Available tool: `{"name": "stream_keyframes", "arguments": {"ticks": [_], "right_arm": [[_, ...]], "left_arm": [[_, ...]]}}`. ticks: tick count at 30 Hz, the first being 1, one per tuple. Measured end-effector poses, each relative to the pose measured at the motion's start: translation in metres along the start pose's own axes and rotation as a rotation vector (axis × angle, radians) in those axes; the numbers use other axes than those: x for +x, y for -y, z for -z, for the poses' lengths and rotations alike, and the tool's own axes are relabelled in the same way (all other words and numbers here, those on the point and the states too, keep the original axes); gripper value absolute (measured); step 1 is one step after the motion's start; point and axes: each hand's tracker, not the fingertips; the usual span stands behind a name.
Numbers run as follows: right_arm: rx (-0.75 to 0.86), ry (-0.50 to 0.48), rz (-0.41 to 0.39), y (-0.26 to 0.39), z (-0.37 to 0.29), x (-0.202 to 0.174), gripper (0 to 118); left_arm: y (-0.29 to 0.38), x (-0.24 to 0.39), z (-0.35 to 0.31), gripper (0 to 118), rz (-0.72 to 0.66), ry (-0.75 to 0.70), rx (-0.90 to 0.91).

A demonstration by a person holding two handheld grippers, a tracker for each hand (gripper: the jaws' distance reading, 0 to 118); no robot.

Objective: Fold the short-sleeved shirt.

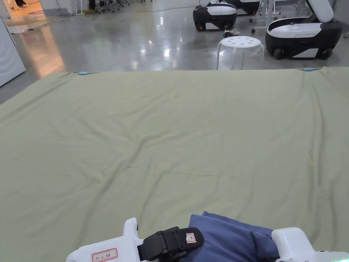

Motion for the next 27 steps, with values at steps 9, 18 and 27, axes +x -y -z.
{"name": "stream_keyframes", "arguments": {"ticks": [9, 18, 27], "right_arm": [[0.005, 0.007, -0.004, 0.001, -0.001, -0.002, 0], [0.242, -0.273, 0.258, 0.005, -0.061, 0.019, 0], [0.194, -0.193, 0.285, 0.025, -0.061, 0.035, 0]], "left_arm": [[0.007, 0.011, 0.004, 36, 0.093, -0.053, 0.009], [-0.029, 0.031, -0.091, 34, 0.041, 0.039, 0.161], [-0.133, 0.011, -0.306, 36, 0.053, -0.386, 0.46]]}}
